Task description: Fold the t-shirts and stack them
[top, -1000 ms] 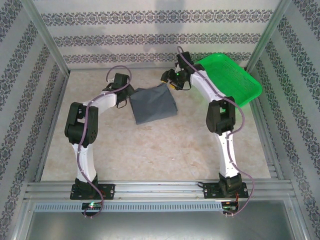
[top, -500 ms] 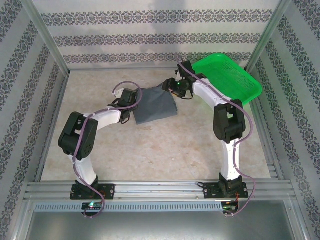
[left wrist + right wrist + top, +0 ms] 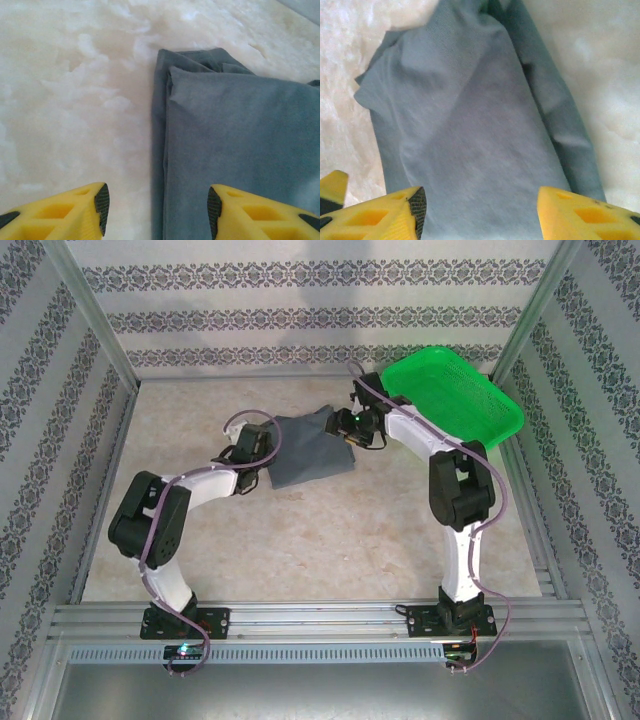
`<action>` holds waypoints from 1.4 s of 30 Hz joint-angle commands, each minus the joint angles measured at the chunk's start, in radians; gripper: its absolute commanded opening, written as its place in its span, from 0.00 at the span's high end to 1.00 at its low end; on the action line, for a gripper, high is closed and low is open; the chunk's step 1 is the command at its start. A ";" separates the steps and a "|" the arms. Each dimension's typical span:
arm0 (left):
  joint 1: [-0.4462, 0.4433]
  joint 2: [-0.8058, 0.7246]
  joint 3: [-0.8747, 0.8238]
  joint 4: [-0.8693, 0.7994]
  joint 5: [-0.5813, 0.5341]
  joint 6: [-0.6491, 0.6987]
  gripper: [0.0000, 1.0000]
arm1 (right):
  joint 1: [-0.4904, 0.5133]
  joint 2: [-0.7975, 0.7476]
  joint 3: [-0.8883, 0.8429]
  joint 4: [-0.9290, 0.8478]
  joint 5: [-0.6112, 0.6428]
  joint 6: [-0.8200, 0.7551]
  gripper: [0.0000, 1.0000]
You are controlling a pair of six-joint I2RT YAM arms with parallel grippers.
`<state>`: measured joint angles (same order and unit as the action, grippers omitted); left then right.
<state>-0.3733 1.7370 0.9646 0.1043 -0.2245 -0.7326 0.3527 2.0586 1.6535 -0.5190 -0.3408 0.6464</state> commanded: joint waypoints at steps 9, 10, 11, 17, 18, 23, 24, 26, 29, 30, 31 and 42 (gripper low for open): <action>-0.060 -0.248 -0.204 -0.025 0.238 -0.129 0.43 | -0.007 -0.089 -0.120 -0.055 0.007 -0.084 0.40; -0.069 -0.257 -0.213 -0.035 0.248 -0.150 0.42 | -0.005 -0.095 -0.136 -0.056 0.009 -0.086 0.40; -0.078 -0.261 -0.229 -0.039 0.265 -0.177 0.42 | -0.005 -0.098 -0.154 -0.059 0.010 -0.082 0.40; -0.080 -0.249 -0.305 0.058 0.298 -0.338 0.38 | -0.020 -0.102 -0.234 -0.025 -0.004 -0.090 0.40; -0.079 -0.253 -0.301 0.050 0.287 -0.342 0.36 | -0.020 -0.099 -0.237 -0.017 -0.009 -0.095 0.40; -0.038 -0.276 -0.359 0.117 0.292 -0.410 0.35 | -0.025 -0.097 -0.249 0.010 -0.021 -0.098 0.41; -0.028 -0.282 -0.366 0.119 0.293 -0.421 0.35 | -0.028 -0.100 -0.254 0.017 -0.024 -0.097 0.41; -0.012 -0.292 -0.378 0.123 0.295 -0.436 0.35 | -0.037 -0.106 -0.268 0.025 -0.029 -0.099 0.41; 0.015 -0.312 -0.374 0.116 0.295 -0.447 0.35 | -0.057 -0.115 -0.285 0.041 -0.040 -0.103 0.41; 0.026 -0.315 -0.371 0.114 0.299 -0.447 0.35 | -0.063 -0.115 -0.283 0.043 -0.044 -0.111 0.41; 0.042 -0.315 -0.365 0.115 0.309 -0.447 0.36 | -0.068 -0.113 -0.274 0.045 -0.048 -0.120 0.41; 0.134 -0.236 -0.306 0.137 0.404 -0.442 0.37 | -0.083 0.008 -0.094 -0.013 -0.064 -0.186 0.41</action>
<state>-0.2470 1.4677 0.6342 0.1879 0.1383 -1.1587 0.2707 2.0167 1.5215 -0.4999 -0.3862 0.4923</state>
